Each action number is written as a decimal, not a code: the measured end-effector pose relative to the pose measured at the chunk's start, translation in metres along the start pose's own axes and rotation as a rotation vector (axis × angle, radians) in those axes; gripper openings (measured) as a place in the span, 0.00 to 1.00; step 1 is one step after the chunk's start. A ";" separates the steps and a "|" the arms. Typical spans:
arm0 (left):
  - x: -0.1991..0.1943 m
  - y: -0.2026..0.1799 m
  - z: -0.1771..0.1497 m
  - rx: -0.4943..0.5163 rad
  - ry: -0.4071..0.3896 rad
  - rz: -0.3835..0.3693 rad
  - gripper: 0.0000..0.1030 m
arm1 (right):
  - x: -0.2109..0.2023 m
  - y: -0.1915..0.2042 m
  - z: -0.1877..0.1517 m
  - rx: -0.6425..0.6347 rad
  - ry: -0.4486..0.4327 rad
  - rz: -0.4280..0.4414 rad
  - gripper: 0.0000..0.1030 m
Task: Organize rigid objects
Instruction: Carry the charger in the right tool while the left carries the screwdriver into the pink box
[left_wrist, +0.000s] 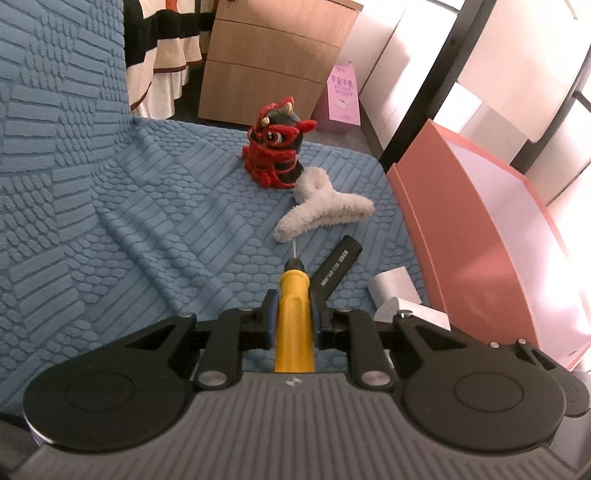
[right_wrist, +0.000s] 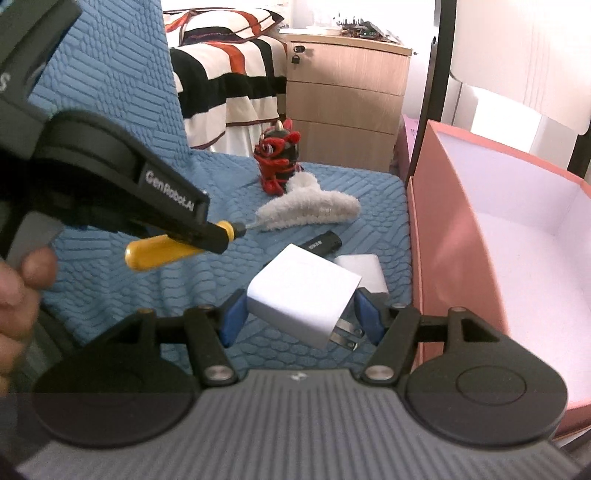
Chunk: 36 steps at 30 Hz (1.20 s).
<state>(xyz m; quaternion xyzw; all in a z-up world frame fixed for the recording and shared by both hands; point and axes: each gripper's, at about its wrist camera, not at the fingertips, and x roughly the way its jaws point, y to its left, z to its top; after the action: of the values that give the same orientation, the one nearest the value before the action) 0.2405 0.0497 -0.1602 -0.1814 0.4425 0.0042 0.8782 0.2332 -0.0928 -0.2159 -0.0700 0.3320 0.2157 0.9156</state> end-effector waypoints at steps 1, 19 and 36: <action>-0.002 0.002 0.001 -0.011 -0.004 -0.008 0.20 | -0.002 -0.001 0.002 0.000 -0.001 0.001 0.64; -0.065 -0.022 0.032 -0.032 -0.116 -0.065 0.20 | -0.053 -0.031 0.054 0.030 -0.032 0.046 0.64; -0.102 -0.108 0.096 0.054 -0.196 -0.137 0.20 | -0.101 -0.097 0.126 0.044 -0.148 -0.032 0.64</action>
<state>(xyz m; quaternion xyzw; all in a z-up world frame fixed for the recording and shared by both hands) 0.2710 -0.0045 0.0048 -0.1864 0.3409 -0.0500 0.9201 0.2792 -0.1804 -0.0554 -0.0389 0.2668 0.1984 0.9423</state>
